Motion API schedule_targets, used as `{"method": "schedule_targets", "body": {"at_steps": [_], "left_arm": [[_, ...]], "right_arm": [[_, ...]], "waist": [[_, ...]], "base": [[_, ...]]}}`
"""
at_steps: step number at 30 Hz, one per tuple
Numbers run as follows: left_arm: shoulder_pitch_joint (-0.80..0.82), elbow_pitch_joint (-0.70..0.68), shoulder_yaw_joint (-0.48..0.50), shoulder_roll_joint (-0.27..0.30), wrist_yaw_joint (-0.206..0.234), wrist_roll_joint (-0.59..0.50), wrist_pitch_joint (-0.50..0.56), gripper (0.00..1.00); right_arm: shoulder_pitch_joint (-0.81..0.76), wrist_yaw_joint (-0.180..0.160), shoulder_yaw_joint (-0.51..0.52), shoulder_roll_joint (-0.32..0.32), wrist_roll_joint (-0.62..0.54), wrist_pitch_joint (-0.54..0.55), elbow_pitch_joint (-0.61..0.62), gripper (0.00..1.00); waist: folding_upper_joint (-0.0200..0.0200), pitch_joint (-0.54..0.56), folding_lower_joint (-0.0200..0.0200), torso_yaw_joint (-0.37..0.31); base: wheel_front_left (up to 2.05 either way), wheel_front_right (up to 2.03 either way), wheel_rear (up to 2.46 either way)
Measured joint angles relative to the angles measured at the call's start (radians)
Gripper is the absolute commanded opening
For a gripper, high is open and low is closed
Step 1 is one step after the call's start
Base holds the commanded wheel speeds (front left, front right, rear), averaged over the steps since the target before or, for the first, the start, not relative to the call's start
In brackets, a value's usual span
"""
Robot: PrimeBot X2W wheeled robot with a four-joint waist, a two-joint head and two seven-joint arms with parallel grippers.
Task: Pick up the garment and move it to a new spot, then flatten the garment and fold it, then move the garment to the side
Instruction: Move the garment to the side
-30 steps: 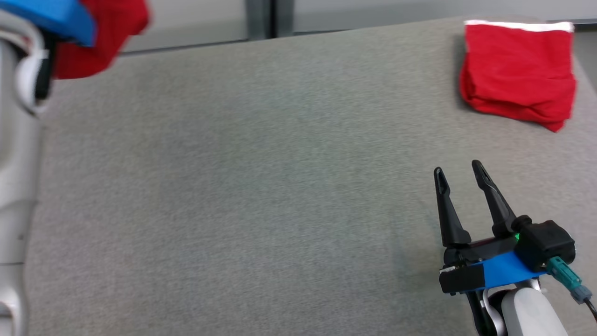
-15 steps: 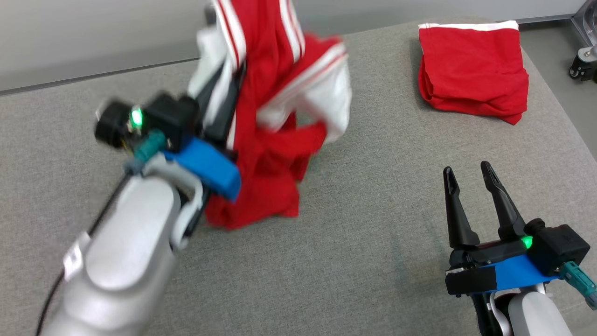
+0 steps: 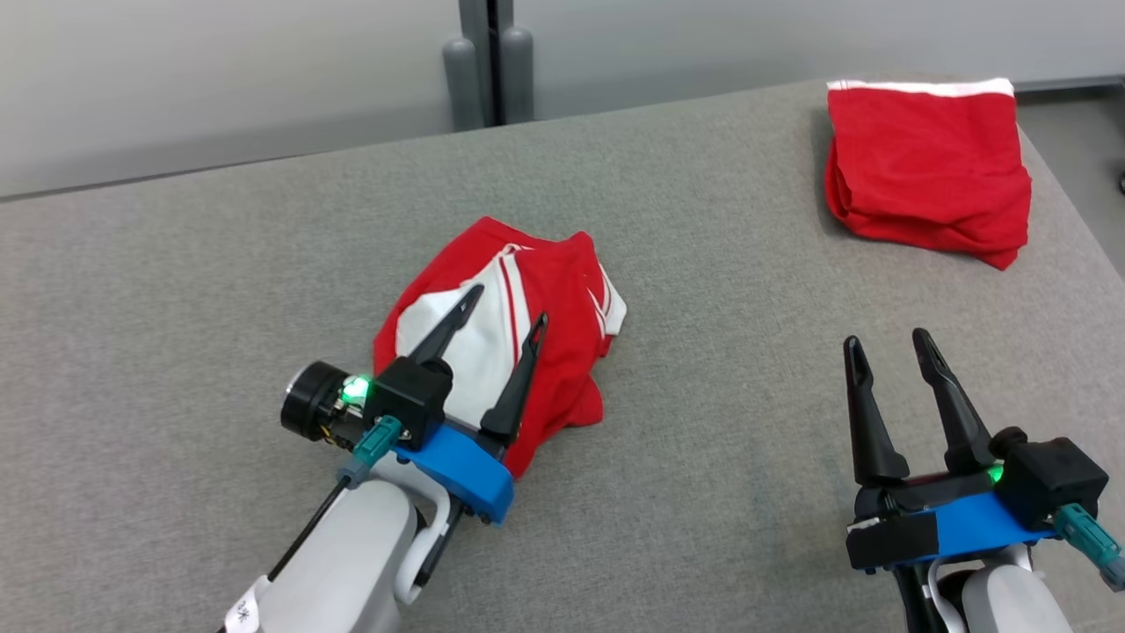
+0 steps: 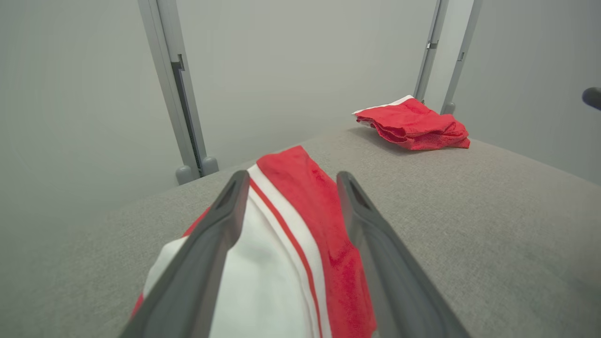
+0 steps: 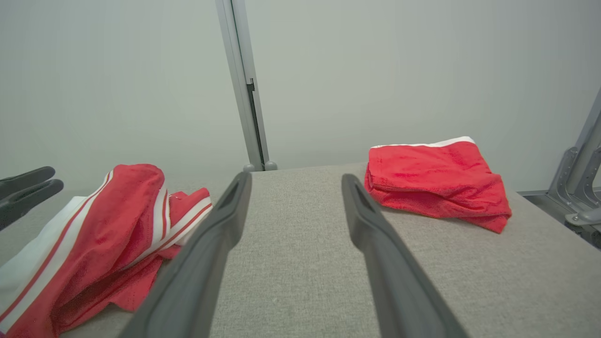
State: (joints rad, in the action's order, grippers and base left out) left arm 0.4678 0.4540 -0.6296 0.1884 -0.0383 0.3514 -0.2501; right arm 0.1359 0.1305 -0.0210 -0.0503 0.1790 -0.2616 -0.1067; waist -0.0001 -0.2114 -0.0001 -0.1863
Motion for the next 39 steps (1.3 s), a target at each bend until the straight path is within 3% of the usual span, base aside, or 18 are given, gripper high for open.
{"method": "schedule_targets", "body": {"at_steps": [5,13,21,27,39], "left_arm": [[-0.005,-0.059,0.079,0.022,0.036,-0.005,-0.011,1.0],[-0.151,-0.174,0.279,0.095,0.096,-0.025,-0.012,1.0],[-0.35,-0.267,0.478,0.103,0.143,-0.053,-0.012,1.0],[-0.477,-0.322,0.554,0.058,0.137,-0.097,-0.012,1.0],[-0.574,-0.355,0.673,-0.053,0.061,-0.186,-0.012,1.0]], "right_arm": [[-0.022,0.0,0.017,0.0,-0.001,0.0,-0.015,1.0],[-0.048,0.0,0.05,0.0,-0.007,0.0,-0.037,1.0],[-0.082,0.0,0.065,0.001,-0.017,0.0,-0.059,1.0],[-0.104,0.0,0.067,0.001,-0.015,0.0,-0.075,1.0],[-0.143,0.0,0.063,0.001,-0.002,0.0,-0.11,1.0]], "waist": [[0.0,0.044,0.0,0.036],[0.0,0.099,0.0,0.104],[-0.0001,0.139,0.0,0.176],[0.0,0.157,0.0,0.206],[0.0001,0.188,0.0,0.214]], "base": [[0.0,0.0,0.0],[0.0,0.0,0.0],[0.0,0.0,0.0],[0.0,0.0,0.0],[0.0,0.0,0.0]]}}
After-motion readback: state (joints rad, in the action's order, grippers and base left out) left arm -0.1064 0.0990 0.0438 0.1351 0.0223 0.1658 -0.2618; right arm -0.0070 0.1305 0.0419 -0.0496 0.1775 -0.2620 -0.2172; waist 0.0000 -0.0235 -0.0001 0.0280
